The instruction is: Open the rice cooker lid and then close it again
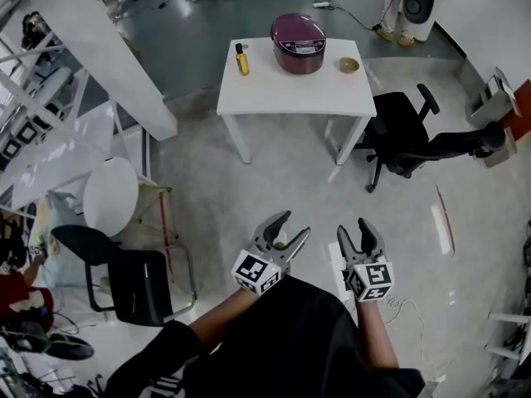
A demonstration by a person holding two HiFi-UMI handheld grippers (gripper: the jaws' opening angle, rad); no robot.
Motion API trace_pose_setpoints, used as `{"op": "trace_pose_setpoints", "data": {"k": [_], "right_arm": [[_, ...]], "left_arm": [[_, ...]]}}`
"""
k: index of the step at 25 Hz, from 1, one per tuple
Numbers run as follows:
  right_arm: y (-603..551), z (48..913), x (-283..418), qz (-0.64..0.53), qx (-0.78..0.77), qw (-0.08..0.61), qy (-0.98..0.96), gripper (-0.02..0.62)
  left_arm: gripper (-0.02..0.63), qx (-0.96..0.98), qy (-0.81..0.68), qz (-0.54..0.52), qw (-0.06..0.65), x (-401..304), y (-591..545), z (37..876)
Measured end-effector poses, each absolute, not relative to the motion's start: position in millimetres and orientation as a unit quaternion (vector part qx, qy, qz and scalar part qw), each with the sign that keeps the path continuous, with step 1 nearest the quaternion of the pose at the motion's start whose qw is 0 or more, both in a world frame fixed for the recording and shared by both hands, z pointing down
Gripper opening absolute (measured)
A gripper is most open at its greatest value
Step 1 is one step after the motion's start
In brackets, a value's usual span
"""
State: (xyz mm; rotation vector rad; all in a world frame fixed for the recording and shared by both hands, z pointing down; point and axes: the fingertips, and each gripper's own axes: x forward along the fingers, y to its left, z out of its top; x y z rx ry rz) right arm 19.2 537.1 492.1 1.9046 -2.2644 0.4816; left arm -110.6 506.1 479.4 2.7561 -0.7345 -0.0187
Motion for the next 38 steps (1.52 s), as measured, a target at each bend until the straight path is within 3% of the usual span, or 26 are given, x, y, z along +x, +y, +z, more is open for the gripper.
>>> {"op": "trace_pose_setpoints", "data": {"k": [9, 19, 38], "right_arm": [[419, 472, 10, 0.149, 0.633, 0.074, -0.756, 0.204], [332, 468, 4, 0.143, 0.638, 0.078, -0.753, 0.204], [285, 513, 11, 0.187, 0.631, 0.105, -0.745, 0.207]], "left_arm": [[0.229, 0.957, -0.268, -0.032, 0.104, -118, 386, 450], [0.229, 0.957, -0.262, -0.035, 0.116, -126, 310, 455], [0.233, 0.953, -0.266, -0.007, 0.146, -123, 248, 497]]}}
